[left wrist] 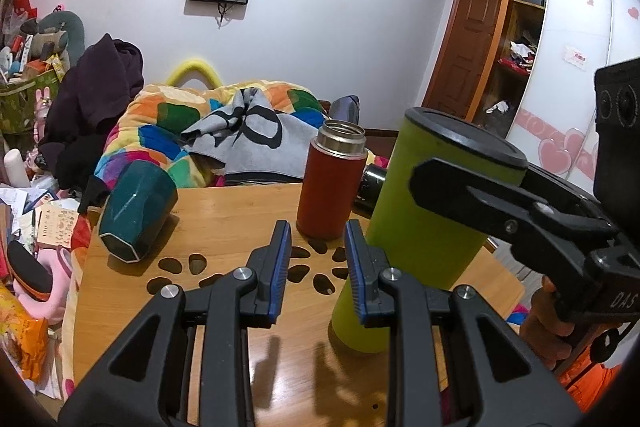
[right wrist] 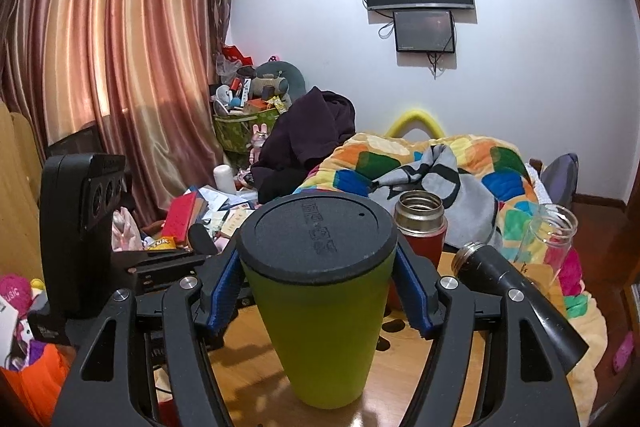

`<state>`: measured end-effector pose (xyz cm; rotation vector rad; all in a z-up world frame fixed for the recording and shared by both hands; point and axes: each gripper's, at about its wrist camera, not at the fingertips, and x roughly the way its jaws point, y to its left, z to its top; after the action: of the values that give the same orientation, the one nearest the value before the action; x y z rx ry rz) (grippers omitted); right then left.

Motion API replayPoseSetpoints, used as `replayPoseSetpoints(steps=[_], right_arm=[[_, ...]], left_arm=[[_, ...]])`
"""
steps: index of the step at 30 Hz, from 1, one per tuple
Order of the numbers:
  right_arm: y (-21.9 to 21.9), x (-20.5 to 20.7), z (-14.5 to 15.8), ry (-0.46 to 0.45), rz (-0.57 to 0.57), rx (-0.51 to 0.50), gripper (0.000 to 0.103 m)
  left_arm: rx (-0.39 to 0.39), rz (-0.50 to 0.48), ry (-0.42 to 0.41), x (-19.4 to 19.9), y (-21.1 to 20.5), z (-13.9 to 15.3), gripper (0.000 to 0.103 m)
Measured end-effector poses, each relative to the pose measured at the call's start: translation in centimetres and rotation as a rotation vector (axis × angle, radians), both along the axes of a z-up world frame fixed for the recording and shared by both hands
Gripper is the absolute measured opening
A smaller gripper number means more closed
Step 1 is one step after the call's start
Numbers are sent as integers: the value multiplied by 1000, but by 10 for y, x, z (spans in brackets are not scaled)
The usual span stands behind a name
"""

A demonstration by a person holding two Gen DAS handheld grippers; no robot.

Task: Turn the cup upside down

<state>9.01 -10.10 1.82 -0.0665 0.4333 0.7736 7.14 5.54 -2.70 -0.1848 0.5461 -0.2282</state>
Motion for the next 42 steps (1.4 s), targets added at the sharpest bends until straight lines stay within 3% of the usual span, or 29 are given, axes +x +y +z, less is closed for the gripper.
replayPoseSetpoints(steps=[9,11,14,18,20,22,27,42], right_arm=[[-29,-24,19,-70,-41,6,66],[-37,-31,23,-86,-61,10,70],[-49,-42,30,-110,-106,23,82],[-62,-56,37,-122,-171,24,86],[-68,-62,38,-114,-184,33,94],[-74,-66,40,-110,-199,44,103],[-87,-76,42,-103,-233,59,103],[-95,-103,38,-116,-291,42,103]], left_arm=[[20,43,-55,-34,3,19,27],[27,53,-82,-44,1,26,33],[37,66,-121,-58,-4,37,48],[53,90,-170,-77,-12,53,69],[72,107,-195,-87,-17,59,78],[89,134,-215,-95,-22,64,100],[130,186,-265,-118,-34,74,103],[205,271,-299,-138,-54,68,103]])
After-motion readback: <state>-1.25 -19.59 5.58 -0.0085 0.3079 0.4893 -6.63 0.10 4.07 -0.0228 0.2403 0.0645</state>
